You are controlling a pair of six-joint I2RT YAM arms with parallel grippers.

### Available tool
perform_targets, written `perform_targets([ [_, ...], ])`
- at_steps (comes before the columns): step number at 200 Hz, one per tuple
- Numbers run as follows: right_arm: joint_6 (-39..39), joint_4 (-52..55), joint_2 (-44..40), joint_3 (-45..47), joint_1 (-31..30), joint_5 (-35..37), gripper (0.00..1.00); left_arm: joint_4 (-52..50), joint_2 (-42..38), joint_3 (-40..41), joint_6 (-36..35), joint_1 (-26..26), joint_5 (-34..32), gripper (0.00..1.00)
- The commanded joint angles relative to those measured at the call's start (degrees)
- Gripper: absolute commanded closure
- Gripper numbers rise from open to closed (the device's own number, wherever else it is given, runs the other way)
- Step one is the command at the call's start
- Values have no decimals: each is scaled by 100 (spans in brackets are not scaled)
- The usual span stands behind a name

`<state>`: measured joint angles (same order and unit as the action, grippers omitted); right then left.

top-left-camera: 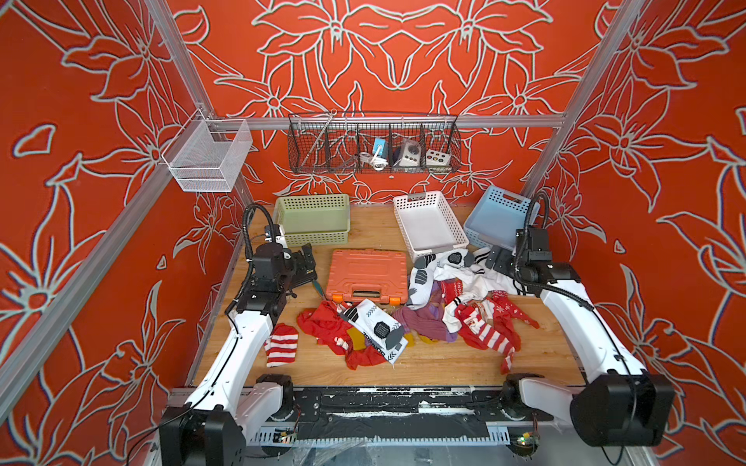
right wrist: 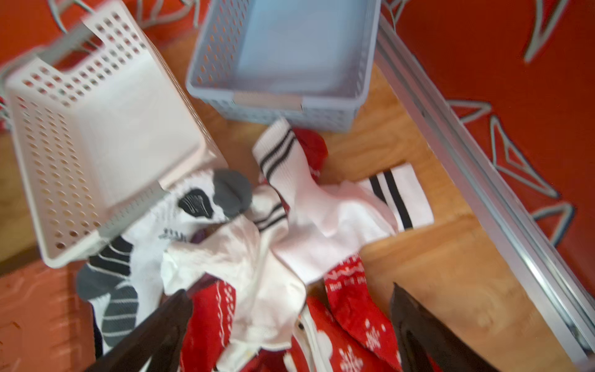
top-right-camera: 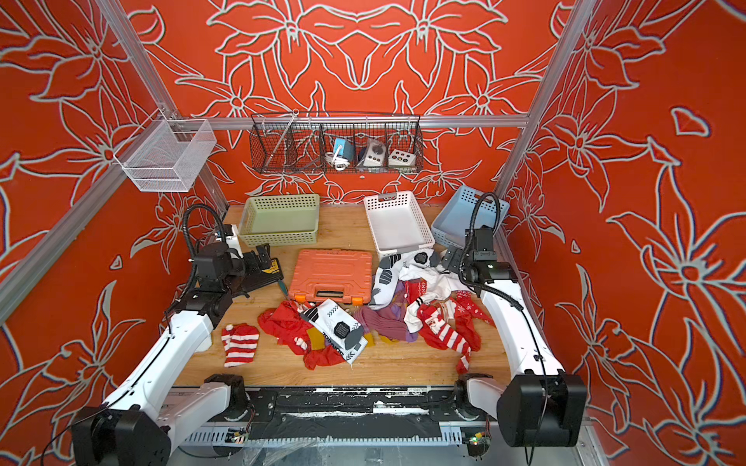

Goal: Sort the socks into the basket by color
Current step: Pick up the sock from the center of the board.

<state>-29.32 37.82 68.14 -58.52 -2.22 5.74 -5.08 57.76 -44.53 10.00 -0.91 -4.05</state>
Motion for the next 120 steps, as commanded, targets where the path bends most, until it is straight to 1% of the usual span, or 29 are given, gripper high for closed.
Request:
perform_targets([
  [1,-425,1224,-79,52,11,16,5,-868,67,-448,185,-248,140,0],
  [30,-706,1701,-94,269,11,-117,11,-1475,455,-1030,278,-584,115,2],
  [50,-783,1816,-133,477,11,-29,16,-1571,552,-1194,315,-804,122,3],
  [72,-879,1816,-15,687,42,70,18,-1675,680,-1353,360,-952,188,3],
  [98,-884,1543,202,871,87,213,19,-1921,901,-1637,363,-1029,354,3],
  [120,-805,1158,379,936,152,166,21,-1935,932,-1677,365,-1068,442,3],
])
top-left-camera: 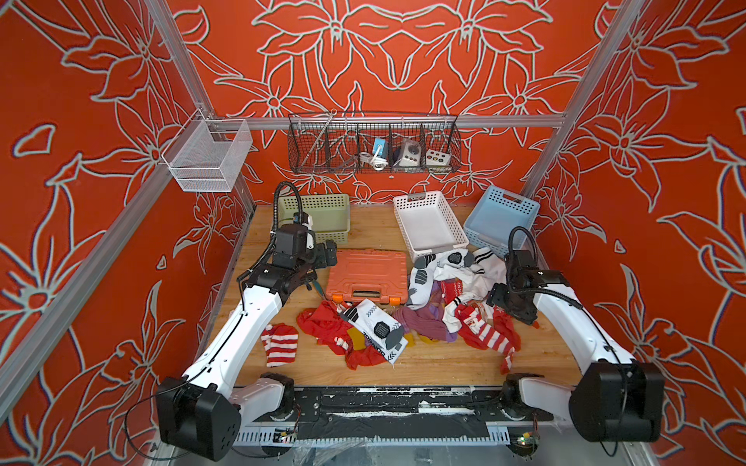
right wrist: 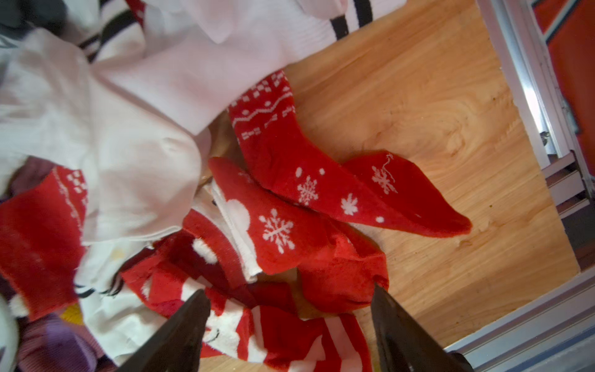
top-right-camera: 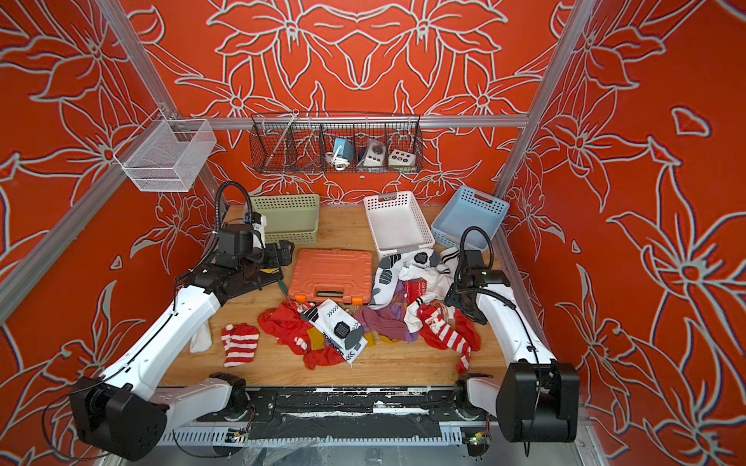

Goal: Sort the socks into the basket by color
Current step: Pick up the sock from the center of the board.

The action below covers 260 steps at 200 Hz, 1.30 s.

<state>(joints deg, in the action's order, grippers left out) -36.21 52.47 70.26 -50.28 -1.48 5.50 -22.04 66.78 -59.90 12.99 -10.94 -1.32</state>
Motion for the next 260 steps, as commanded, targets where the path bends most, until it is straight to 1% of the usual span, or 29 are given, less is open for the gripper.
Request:
perform_targets([
  [1,-111,-325,178,114,77,185,22,-239,33,-143,69,-66,177,3],
  [31,-116,-692,568,164,97,-115,32,-248,25,-105,98,-75,317,3],
  [39,-101,-821,649,200,96,-149,33,-241,3,-68,107,-71,326,3],
  [53,-81,-997,778,237,95,-188,39,-227,-19,-9,97,-68,334,3],
  [85,-110,-1072,1058,286,95,-171,40,-224,-40,51,80,-75,369,3],
  [93,-116,-1104,1064,332,95,-164,44,-213,-38,57,76,-75,378,3],
  [99,-134,-1133,1045,371,95,-151,49,-204,-36,66,80,-75,391,3],
  [103,-145,-1140,1028,385,100,-138,55,-204,-36,69,80,-72,402,3],
  [117,-153,-1119,937,404,109,-126,80,-204,-40,62,77,-75,421,3],
  [130,-146,-1041,795,375,104,-111,100,-213,-47,44,67,-73,429,3],
  [164,-73,-509,289,80,106,-207,100,-272,-52,-69,62,-68,472,4],
  [220,115,140,-745,-302,95,-593,100,-340,-3,-278,116,-75,624,4],
  [232,183,201,-887,-444,97,-664,100,-387,31,-344,132,-68,655,4],
  [260,443,159,-979,-948,96,-1094,100,-448,83,-476,166,-78,764,4],
])
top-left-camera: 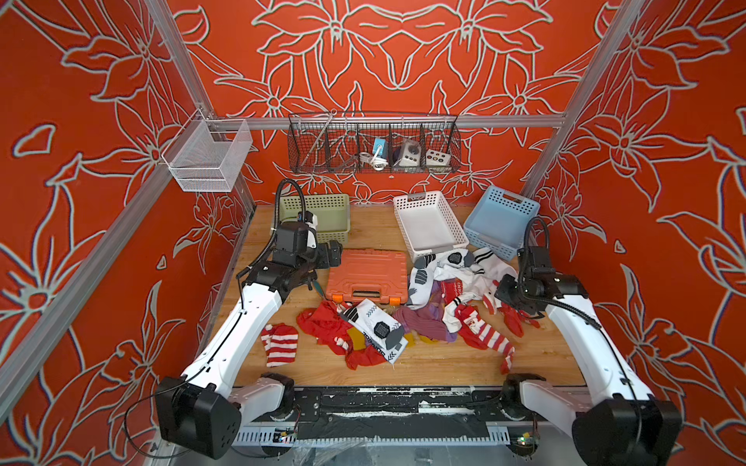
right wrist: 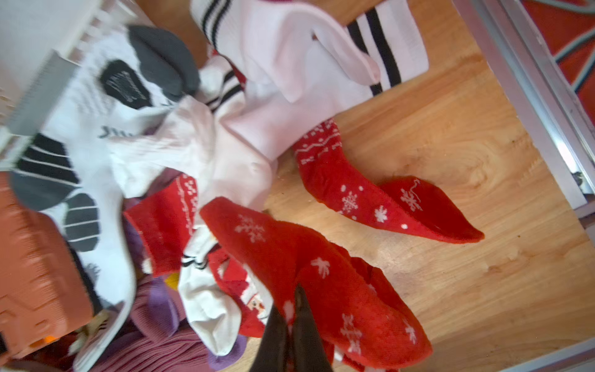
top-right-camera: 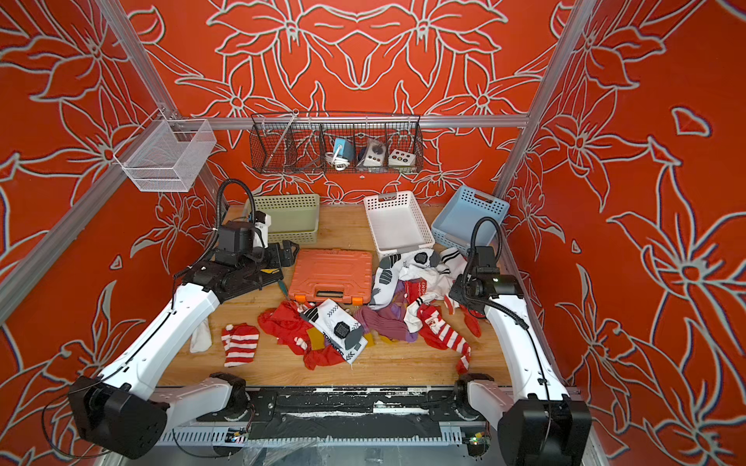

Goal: Sort the socks into the basket by color
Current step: Pick up the sock from the center of the board, then place the sock in the bin.

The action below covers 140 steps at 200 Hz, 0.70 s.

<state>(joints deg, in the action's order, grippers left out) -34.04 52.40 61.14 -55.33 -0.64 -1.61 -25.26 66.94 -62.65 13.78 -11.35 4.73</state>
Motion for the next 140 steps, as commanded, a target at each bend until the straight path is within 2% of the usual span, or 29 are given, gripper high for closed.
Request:
perform_targets([
  [1,233,161,-63,-465,12,-406,100,-132,75,-206,93,-30,159,4],
  [27,350,-6,239,-1069,-17,-971,100,-227,163,-337,138,-51,222,4],
  [68,501,-455,955,-2072,-202,-1369,100,-447,380,-525,173,-130,272,4],
  [140,760,-1445,3041,-4122,-863,-1488,100,-703,468,-557,248,-346,369,5],
])
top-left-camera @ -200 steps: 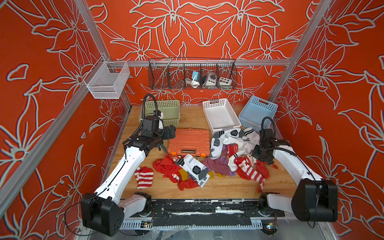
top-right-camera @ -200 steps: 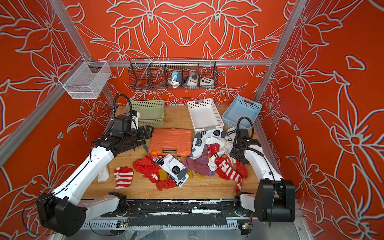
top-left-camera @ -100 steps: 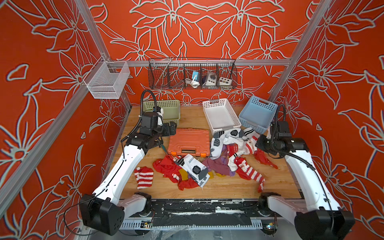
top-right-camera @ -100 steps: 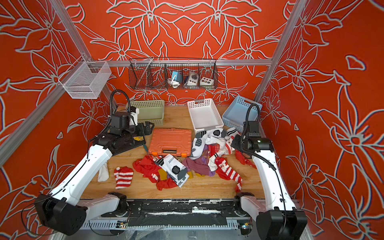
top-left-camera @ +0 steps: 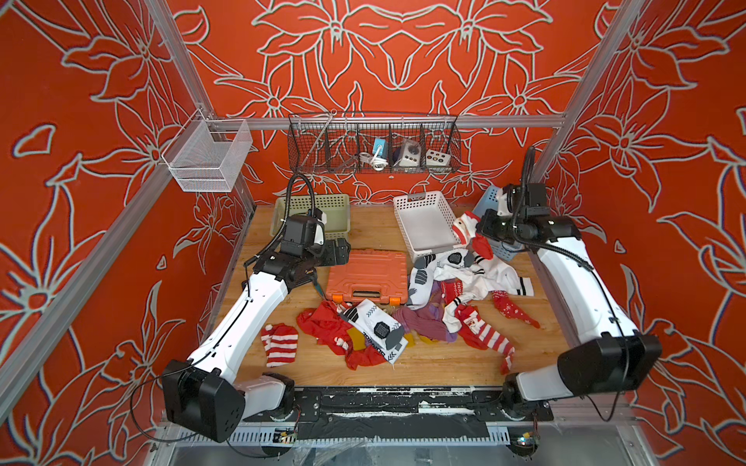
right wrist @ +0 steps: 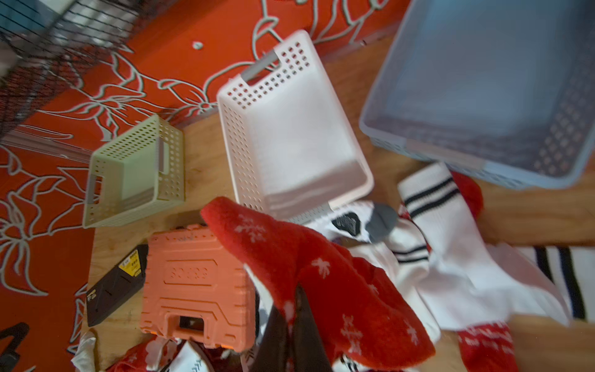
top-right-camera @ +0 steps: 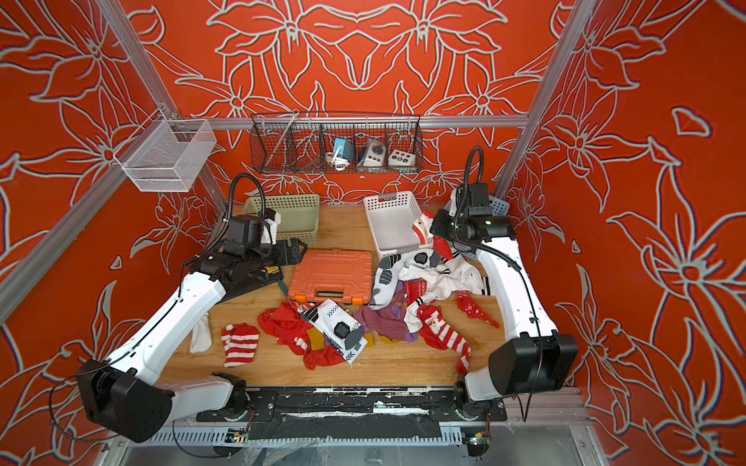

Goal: Sort the socks into the basket by color
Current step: Place the sock in the bin.

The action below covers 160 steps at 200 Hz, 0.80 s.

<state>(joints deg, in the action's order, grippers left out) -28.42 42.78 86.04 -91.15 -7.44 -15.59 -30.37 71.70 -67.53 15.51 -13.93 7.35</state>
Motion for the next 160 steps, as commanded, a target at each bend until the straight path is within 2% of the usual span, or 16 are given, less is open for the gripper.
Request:
perform_targets([
  [1,206,-491,584,-564,-190,-91,100,-194,-8,-69,80,-90,108,5],
  [44,293,-755,1876,-1333,-327,-268,100,-372,-221,170,238,-245,90,6],
  [92,217,-1282,2405,-894,-408,-365,100,-600,-580,527,460,-394,32,6],
  [133,241,-1301,2835,-924,-419,-340,100,-781,-727,771,652,-529,5,6],
  [144,266,-1239,2915,-961,-427,-328,93,-810,-775,828,718,-547,-6,6],
  [160,268,-1245,2935,-917,-433,-281,76,-884,-784,864,788,-566,-6,6],
])
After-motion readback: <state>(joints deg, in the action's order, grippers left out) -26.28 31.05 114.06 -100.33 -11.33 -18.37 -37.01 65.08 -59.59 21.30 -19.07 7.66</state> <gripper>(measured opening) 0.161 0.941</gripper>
